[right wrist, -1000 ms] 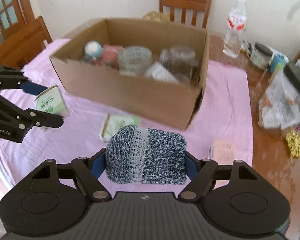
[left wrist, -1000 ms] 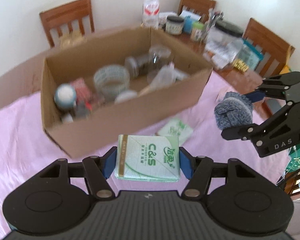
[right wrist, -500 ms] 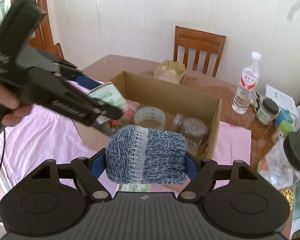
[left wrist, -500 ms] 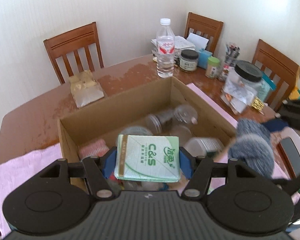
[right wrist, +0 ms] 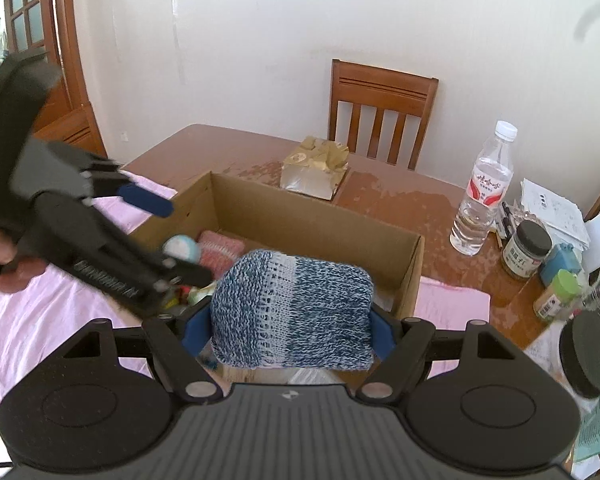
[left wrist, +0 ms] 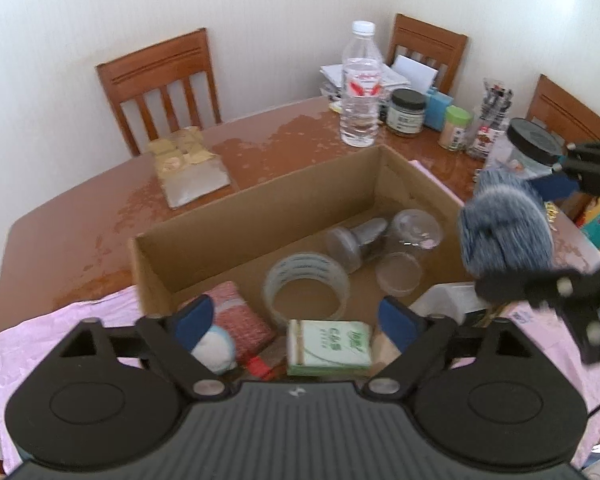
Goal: Organize objects
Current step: 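Carry the tissue pack and sock over the cardboard box and open both tools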
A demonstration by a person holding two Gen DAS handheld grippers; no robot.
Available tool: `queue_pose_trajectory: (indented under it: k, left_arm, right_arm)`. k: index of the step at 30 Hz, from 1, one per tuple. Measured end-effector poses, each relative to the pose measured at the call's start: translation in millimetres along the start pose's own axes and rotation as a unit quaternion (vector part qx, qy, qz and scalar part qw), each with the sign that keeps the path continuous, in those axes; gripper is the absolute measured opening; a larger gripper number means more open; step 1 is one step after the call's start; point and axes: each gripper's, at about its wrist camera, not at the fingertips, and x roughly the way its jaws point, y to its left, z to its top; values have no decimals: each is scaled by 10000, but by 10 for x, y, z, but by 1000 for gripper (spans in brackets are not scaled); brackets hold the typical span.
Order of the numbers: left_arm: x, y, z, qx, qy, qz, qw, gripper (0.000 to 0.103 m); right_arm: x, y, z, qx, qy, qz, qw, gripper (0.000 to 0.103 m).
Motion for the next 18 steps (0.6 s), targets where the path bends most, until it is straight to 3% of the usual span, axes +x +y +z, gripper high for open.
queue_pose_trajectory:
  k: [6,14,18]
  left_arm:
    - [-161,121,-107,85,-211,369,9991,100]
    - [-257,156,-255,195,-362,671,9969,101]
    - [-258,175,-294,121,-364,629,9973,101]
  right_arm:
    - [267,-19,209,-162,32,16,9999,81]
    - [655,6,586,-265,142,107,9995,81]
    - [842,-6,753,-194,164,131,9996,82]
